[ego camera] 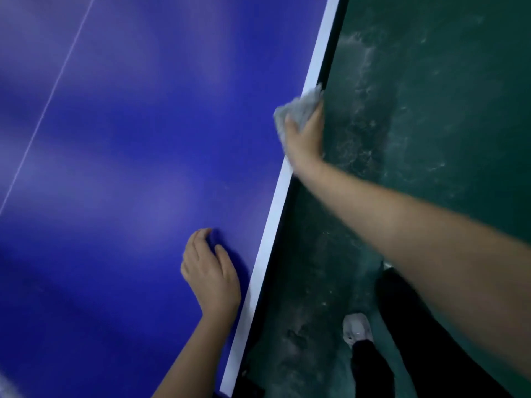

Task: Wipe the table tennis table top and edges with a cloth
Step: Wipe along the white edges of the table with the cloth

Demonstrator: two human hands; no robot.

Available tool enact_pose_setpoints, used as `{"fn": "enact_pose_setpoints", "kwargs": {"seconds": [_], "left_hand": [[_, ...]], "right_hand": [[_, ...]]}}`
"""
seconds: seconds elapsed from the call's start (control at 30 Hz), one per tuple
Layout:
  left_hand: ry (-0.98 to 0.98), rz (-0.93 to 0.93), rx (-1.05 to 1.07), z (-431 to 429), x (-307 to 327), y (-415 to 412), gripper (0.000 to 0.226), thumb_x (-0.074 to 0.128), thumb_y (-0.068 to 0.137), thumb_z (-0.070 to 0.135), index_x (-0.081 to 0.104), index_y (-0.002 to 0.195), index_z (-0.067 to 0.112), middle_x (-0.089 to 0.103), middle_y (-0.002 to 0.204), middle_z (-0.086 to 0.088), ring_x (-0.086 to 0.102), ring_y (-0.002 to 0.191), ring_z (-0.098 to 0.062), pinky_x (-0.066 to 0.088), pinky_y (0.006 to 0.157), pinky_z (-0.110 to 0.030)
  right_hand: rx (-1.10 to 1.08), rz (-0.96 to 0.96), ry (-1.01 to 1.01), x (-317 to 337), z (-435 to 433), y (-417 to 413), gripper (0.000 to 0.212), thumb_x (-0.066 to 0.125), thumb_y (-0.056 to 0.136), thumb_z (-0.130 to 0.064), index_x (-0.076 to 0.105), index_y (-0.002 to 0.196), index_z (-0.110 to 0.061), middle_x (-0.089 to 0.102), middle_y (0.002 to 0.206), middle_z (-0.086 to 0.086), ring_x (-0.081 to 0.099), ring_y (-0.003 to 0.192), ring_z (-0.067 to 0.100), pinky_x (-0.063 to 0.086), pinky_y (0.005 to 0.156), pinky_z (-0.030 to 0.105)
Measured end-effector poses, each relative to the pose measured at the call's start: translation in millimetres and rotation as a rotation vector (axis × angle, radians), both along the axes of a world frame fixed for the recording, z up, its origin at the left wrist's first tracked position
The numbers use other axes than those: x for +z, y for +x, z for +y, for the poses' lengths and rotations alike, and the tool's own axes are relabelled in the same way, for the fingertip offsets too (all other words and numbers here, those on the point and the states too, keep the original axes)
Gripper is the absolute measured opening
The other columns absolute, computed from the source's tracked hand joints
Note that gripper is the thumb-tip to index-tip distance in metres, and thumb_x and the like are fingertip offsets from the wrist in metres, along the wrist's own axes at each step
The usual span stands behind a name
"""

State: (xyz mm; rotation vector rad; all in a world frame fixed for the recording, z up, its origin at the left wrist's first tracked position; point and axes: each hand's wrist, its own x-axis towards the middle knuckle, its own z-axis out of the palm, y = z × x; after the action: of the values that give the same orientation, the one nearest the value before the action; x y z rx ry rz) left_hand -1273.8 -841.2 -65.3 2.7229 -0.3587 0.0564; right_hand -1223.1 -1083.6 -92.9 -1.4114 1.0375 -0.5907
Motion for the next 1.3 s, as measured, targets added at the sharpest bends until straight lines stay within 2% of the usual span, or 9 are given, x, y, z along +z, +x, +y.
{"fn": "enact_pose_setpoints", "kwargs": {"seconds": [0.2, 0.43, 0.57, 0.7, 0.77, 0.87, 0.97, 1.13, 1.3], "left_hand": [[-0.124, 0.005, 0.292, 8, -2, 13, 0.032, 0.039, 0.096, 0.008, 0.048, 0.126, 0.006, 0.051, 0.129, -0.010, 0.044, 0.122, -0.027, 0.025, 0.105, -0.043], [-0.218, -0.033, 0.339, 30, 12, 32, 0.029, 0.039, 0.097, 0.006, 0.049, 0.123, 0.004, 0.052, 0.127, -0.012, 0.048, 0.116, -0.029, 0.028, 0.104, -0.046], [-0.325, -0.045, 0.261, 26, 23, 43, 0.027, 0.037, 0.097, 0.006, 0.050, 0.120, 0.003, 0.054, 0.123, -0.010, 0.048, 0.115, -0.025, 0.036, 0.102, -0.038], [-0.376, 0.081, 0.072, 5, 25, 42, 0.028, 0.034, 0.096, 0.016, 0.052, 0.116, 0.011, 0.055, 0.114, 0.003, 0.051, 0.108, -0.015, 0.033, 0.090, -0.010], [-0.337, 0.114, -0.018, -12, 21, 38, 0.036, 0.031, 0.093, 0.023, 0.052, 0.120, 0.011, 0.055, 0.118, 0.003, 0.051, 0.110, -0.015, 0.036, 0.094, -0.022], [-0.312, 0.131, -0.148, -44, 15, 32, 0.036, 0.032, 0.093, 0.023, 0.051, 0.122, 0.015, 0.051, 0.117, 0.008, 0.048, 0.111, -0.012, 0.039, 0.099, -0.036], [-0.268, 0.102, -0.314, -82, 10, 33, 0.032, 0.035, 0.093, 0.017, 0.053, 0.118, 0.011, 0.051, 0.112, 0.009, 0.047, 0.103, -0.006, 0.040, 0.096, -0.041], [-0.173, 0.048, -0.493, -156, 6, 56, 0.033, 0.037, 0.091, 0.015, 0.053, 0.119, 0.006, 0.057, 0.117, -0.007, 0.049, 0.107, -0.018, 0.034, 0.094, -0.035], [-0.200, 0.044, -0.519, -209, 1, 88, 0.032, 0.035, 0.091, 0.010, 0.056, 0.114, 0.004, 0.056, 0.112, -0.002, 0.051, 0.106, -0.019, 0.035, 0.092, -0.022]], "right_hand": [[0.396, 0.634, -0.860, 2, -49, 30, 0.059, 0.027, 0.101, -0.034, 0.011, 0.151, -0.009, 0.003, 0.160, 0.008, -0.003, 0.147, 0.026, -0.006, 0.117, 0.038], [1.319, 0.229, -1.210, 27, 84, -2, 0.057, 0.030, 0.100, -0.040, 0.022, 0.148, -0.011, 0.021, 0.156, 0.007, 0.017, 0.143, 0.021, -0.003, 0.111, 0.030], [1.564, 0.053, -1.220, 23, 151, -85, 0.063, 0.046, 0.091, -0.047, 0.041, 0.141, -0.011, 0.039, 0.149, 0.005, 0.031, 0.138, 0.019, 0.005, 0.112, 0.029], [1.205, 0.102, -1.176, 1, 161, -146, 0.055, 0.038, 0.088, -0.042, 0.050, 0.137, -0.018, 0.046, 0.144, -0.001, 0.042, 0.134, 0.014, 0.015, 0.115, 0.031], [0.857, 0.145, -0.960, -7, 146, -140, 0.057, 0.038, 0.091, -0.038, 0.038, 0.142, -0.011, 0.033, 0.150, 0.007, 0.037, 0.137, 0.022, 0.012, 0.116, 0.033], [0.468, 0.035, -0.305, -9, 121, -101, 0.068, 0.043, 0.098, -0.029, -0.005, 0.146, -0.020, -0.008, 0.157, 0.001, 0.000, 0.147, 0.021, 0.000, 0.119, 0.029], [0.107, -0.062, 0.055, -7, 80, -48, 0.075, 0.048, 0.097, -0.020, -0.008, 0.147, -0.020, -0.003, 0.159, 0.005, 0.005, 0.147, 0.021, 0.013, 0.119, 0.042], [-0.053, -0.104, 0.258, -18, -73, 39, 0.070, 0.052, 0.094, -0.017, 0.011, 0.149, -0.004, 0.023, 0.153, 0.020, 0.025, 0.141, 0.031, 0.022, 0.115, 0.046], [0.016, 0.010, 0.258, -12, -151, 74, 0.071, 0.052, 0.095, -0.032, 0.015, 0.149, -0.005, 0.024, 0.154, 0.016, 0.023, 0.141, 0.032, 0.016, 0.116, 0.046]]}}
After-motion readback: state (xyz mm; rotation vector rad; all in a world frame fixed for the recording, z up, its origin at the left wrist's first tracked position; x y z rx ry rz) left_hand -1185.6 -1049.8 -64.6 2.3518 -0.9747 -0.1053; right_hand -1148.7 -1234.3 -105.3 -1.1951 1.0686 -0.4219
